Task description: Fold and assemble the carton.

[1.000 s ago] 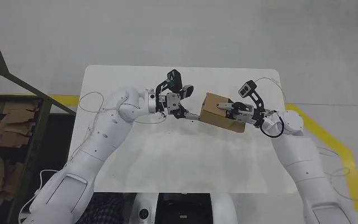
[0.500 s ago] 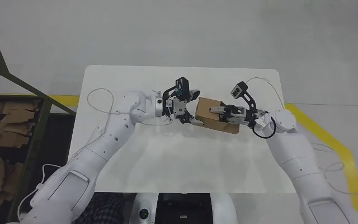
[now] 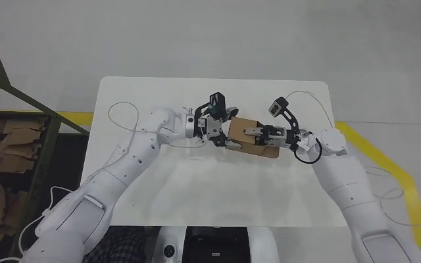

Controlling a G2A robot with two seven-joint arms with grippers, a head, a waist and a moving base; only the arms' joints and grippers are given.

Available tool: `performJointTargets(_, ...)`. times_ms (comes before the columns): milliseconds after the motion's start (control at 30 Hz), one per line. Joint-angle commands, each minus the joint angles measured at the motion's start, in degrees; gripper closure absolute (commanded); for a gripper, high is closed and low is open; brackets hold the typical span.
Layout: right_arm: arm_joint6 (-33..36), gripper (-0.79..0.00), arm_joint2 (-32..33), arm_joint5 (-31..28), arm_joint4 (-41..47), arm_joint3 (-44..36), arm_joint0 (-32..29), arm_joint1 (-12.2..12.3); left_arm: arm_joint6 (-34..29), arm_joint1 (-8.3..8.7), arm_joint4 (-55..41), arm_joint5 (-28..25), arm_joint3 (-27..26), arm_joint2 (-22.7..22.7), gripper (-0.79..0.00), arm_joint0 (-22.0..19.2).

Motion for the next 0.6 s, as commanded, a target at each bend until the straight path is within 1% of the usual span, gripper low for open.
performJointTargets(0, 0.0, 0.0, -0.1, -0.1, 0.1, 0.0, 0.0, 0.0, 0.3, 0.13, 0.1, 0.0, 0.1, 0.4, -0.785, -0.2)
performJointTargets(233, 0.8, 0.0, -0.4, -0.5, -0.4, 0.2, 0.4, -0.1, 1.2, 0.48, 0.2, 0.0, 0.6, 1.2, -0.785, -0.4)
performJointTargets(333, 1.1, 0.0, -0.3, -0.6, 0.0, 0.4, 0.4, -0.1, 1.2, 0.61, -0.1, 0.0, 0.7, 1.7, -0.736, -0.5)
performJointTargets(367, 1.2, 0.0, -0.3, -0.6, 0.0, 0.4, 0.5, -0.1, 1.2, 0.64, -0.3, 0.0, 0.6, 1.8, -0.708, -0.5)
performJointTargets(433, 1.7, 0.0, -0.4, -0.7, 0.1, 0.5, 0.5, -0.1, 1.2, 0.73, -0.6, 0.0, 0.5, 2.2, -0.625, -0.5)
performJointTargets(467, 2.1, 0.0, -0.4, -0.6, 0.3, 0.6, 0.6, -0.1, 1.2, 0.79, -0.8, 0.0, 0.4, 2.4, -0.61, -0.5)
performJointTargets(567, 2.7, 0.0, -0.4, -0.6, 0.5, 0.9, 0.8, -0.1, 1.0, 0.98, -1.4, 0.0, 0.2, 2.9, -0.631, -0.6)
